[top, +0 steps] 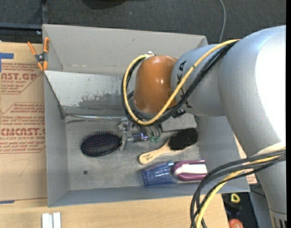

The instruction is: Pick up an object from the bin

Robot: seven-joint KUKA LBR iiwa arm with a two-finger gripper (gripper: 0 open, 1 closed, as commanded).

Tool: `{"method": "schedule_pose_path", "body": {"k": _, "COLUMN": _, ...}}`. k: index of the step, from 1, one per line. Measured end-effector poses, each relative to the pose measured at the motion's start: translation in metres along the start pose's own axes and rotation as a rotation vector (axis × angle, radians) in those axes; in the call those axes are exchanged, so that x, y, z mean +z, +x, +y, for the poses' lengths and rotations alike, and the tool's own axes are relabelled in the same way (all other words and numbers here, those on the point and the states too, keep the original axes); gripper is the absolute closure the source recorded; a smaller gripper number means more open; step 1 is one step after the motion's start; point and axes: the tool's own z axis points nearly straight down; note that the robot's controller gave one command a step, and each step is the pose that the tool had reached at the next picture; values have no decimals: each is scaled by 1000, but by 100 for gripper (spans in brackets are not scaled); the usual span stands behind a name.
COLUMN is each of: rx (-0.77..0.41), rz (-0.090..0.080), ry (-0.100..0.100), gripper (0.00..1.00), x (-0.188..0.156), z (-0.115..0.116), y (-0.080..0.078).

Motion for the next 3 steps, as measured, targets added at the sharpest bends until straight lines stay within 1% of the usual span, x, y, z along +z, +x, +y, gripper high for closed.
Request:
{"method": "schedule_pose_path", "body": {"k": 1, "rx": 1, "rz": -3, "ry": 0, "gripper": 100, "x": -14, "z": -1, "y": -2}}
{"method": "schedule_pose_path", "body": {"k": 2, "rx": -25, "rz": 1, "ry": -1, "gripper": 100, "x": 16, "z": 21, "y": 33}}
{"method": "schedule_pose_path", "body": {"k": 3, "rx": -5, "rz": -17, "ry": 1, "gripper": 100, "x": -29, "z": 3, "y": 0}}
